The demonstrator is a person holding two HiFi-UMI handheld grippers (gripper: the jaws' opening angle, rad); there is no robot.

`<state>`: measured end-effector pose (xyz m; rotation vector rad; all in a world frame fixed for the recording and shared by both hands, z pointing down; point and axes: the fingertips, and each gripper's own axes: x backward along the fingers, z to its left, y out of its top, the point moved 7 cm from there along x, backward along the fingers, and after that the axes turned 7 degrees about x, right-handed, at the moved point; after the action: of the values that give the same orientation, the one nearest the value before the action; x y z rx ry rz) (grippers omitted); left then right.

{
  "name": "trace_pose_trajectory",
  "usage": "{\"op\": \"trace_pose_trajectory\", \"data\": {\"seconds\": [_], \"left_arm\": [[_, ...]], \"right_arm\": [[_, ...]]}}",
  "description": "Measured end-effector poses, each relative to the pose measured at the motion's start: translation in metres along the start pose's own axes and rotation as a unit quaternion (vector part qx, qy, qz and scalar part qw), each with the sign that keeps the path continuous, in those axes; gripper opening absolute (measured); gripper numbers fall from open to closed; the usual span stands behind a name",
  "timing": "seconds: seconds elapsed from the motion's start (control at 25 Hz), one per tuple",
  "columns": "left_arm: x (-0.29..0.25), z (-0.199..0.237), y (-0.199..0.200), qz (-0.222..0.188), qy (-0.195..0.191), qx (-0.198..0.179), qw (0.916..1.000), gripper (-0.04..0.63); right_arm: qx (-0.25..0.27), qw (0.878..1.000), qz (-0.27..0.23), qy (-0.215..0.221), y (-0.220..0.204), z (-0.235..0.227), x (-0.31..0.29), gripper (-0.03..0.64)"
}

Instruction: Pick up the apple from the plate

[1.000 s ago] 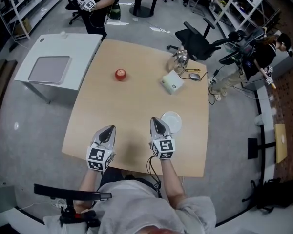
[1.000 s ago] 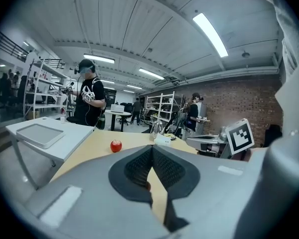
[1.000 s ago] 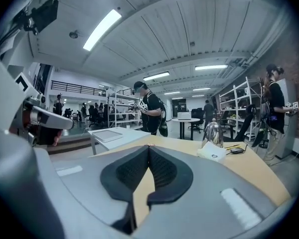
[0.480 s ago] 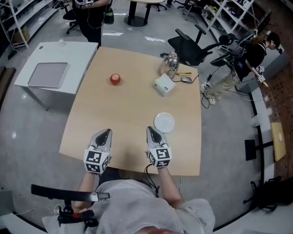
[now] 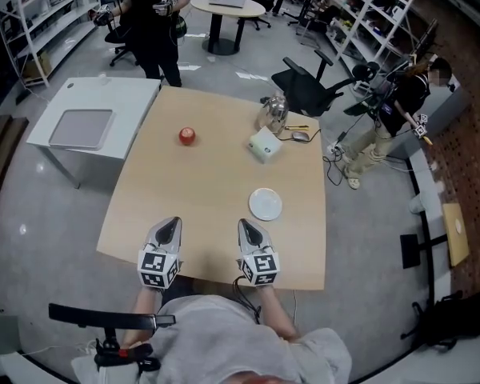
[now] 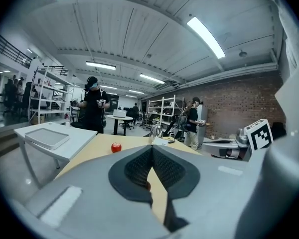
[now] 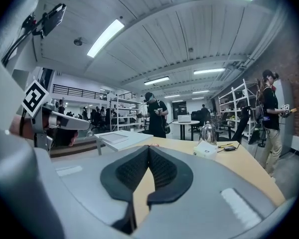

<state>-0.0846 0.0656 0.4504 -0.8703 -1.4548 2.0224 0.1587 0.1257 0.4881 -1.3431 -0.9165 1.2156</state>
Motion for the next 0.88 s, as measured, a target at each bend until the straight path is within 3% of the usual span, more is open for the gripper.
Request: {"op": "trace_pose_trajectory", "data": {"seconds": [0.88], "left_arm": [[0.008, -0.006, -0.005, 0.0, -0.001, -0.009, 1.0, 0.02]], "right_arm": [[-0.001, 1.0, 0.01, -0.019, -0.01, 0.004, 0.021, 0.006]]}}
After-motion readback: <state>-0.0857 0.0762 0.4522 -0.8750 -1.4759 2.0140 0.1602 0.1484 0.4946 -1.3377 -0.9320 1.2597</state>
